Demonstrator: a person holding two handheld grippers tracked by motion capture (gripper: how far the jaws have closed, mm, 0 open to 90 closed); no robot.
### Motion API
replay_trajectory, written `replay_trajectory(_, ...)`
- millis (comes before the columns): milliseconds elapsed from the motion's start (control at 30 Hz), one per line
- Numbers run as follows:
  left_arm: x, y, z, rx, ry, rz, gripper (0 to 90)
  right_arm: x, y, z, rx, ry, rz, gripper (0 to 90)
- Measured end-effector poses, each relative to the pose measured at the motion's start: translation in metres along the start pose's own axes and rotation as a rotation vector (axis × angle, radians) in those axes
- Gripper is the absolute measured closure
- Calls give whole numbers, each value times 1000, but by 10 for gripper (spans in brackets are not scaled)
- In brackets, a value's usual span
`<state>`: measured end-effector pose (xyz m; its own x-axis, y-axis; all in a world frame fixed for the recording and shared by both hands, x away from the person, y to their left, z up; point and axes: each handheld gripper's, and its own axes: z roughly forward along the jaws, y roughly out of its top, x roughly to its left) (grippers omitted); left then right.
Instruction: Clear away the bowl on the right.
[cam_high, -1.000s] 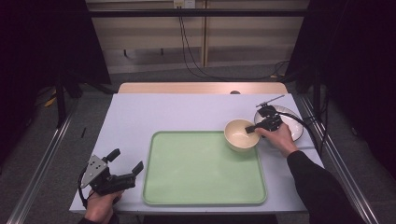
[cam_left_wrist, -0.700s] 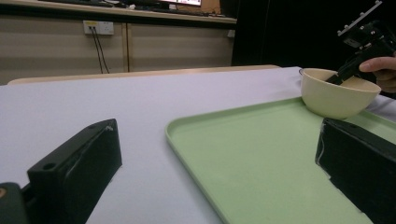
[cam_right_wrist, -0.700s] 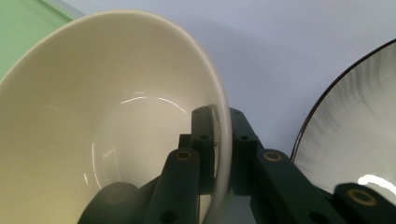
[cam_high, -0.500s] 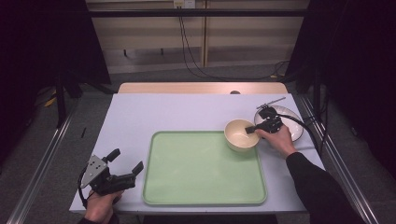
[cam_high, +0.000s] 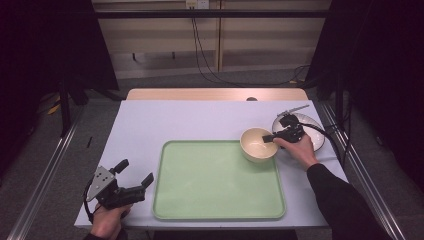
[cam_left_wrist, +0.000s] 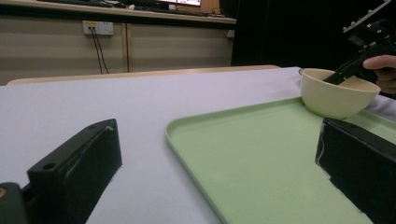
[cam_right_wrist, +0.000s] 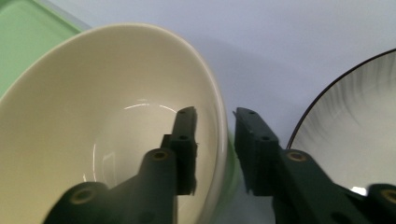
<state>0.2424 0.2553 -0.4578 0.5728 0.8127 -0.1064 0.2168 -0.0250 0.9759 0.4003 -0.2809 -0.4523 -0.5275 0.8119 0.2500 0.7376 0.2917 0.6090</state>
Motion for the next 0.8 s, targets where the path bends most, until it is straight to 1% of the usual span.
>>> replay_trajectory(33,0,0,0,0,0,0,3,0,0,0,0,0,0,665)
replay_trajectory(67,0,0,0,0,0,0,3,1,0,-1,-13,-7,-2,626)
replay_trajectory(100,0,0,0,0,0,0,3,0,0,-2,-28,14,-9,611)
replay_trajectory(133,0,0,0,0,1,-2,3,1,0,-2,-34,14,-7,580)
replay_trajectory(167,0,0,0,-1,1,-2,3,0,1,-3,-54,13,-11,544)
replay_trajectory(200,0,0,0,0,1,-3,3,0,1,-4,-57,22,-10,524)
replay_trajectory(267,0,0,0,-1,-3,-3,3,0,1,-5,-81,10,-10,485)
replay_trajectory(300,0,0,0,0,-3,-3,3,0,1,-6,-88,18,-11,449)
replay_trajectory(333,0,0,0,-1,0,-1,3,0,1,-7,-105,15,-8,376)
replay_trajectory(367,0,0,0,-1,0,-1,3,0,1,-7,-105,15,-8,376)
replay_trajectory(400,0,0,0,0,-3,-3,3,0,1,-8,-116,8,-7,344)
replay_trajectory(433,0,0,0,0,-3,-3,3,0,1,-9,-126,10,-8,297)
replay_trajectory(500,0,0,0,0,-3,-3,3,-1,2,-11,-145,-1,-3,224)
replay_trajectory(533,0,0,0,-1,-3,-4,3,-1,2,-12,-161,-3,4,169)
replay_trajectory(567,0,0,0,-1,-3,-4,3,-1,2,-12,-161,-3,4,169)
replay_trajectory(600,0,0,0,0,-4,-3,3,-1,1,-14,-184,-13,-1,106)
replay_trajectory(633,0,0,0,0,-4,-3,3,-1,1,-14,-184,-13,-1,106)
replay_trajectory(667,0,0,0,-1,-4,-4,3,-1,1,-14,-194,-4,-2,51)
replay_trajectory(700,0,0,1,-1,-5,-4,3,-1,1,-15,-198,12,-2,33)
replay_trajectory(733,0,0,1,-1,-2,-2,3,-1,0,-17,-216,16,-6,36)
replay_trajectory(800,0,0,1,-1,-2,-3,3,0,-1,-18,-216,24,-11,35)
